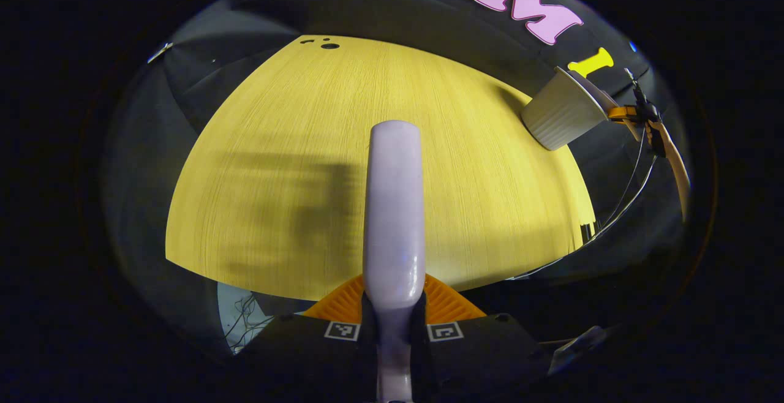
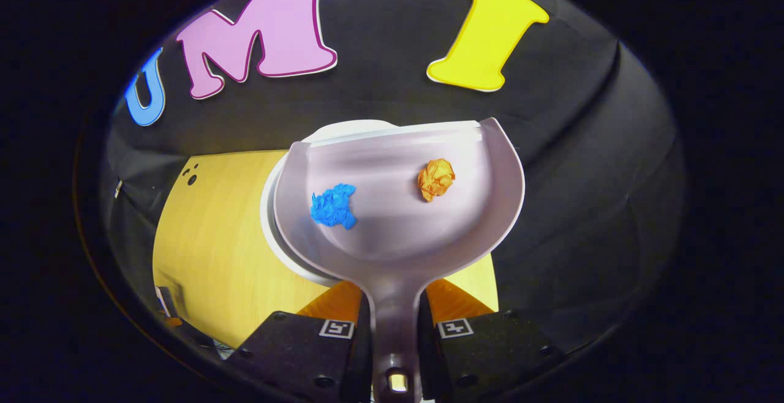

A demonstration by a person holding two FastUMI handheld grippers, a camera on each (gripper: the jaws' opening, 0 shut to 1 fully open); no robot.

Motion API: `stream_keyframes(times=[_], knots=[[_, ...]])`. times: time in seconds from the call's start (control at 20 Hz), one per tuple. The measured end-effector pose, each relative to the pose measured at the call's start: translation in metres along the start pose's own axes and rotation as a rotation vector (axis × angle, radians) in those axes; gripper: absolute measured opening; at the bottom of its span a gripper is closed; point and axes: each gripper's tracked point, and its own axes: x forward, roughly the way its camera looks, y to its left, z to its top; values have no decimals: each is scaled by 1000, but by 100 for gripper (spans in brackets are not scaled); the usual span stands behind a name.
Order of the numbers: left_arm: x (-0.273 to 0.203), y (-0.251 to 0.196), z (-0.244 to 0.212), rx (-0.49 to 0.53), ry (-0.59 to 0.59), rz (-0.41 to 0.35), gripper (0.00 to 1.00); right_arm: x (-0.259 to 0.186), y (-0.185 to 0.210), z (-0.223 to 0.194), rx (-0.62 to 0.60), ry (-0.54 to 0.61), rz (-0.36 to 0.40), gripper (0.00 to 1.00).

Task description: Pick up the small broom and dustpan from the desktop, sweep the trash into the dustpan with the broom, and then empty the trash into the garbage bin.

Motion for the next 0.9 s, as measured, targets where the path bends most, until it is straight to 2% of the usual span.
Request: stream_keyframes(times=[0.15, 0.35, 0.7, 0.9], knots=[[2, -5, 4, 16, 2, 9, 25, 7, -31, 9, -144, -41, -160, 35], [3, -9, 6, 31, 10, 20, 25, 7, -57, 3, -329, -59, -305, 34], [10, -19, 1, -25, 20, 5, 27, 0, -57, 22, -714, -169, -481, 34], [13, -21, -5, -18, 40, 18, 25, -20, -75, 32, -960, -220, -571, 34]])
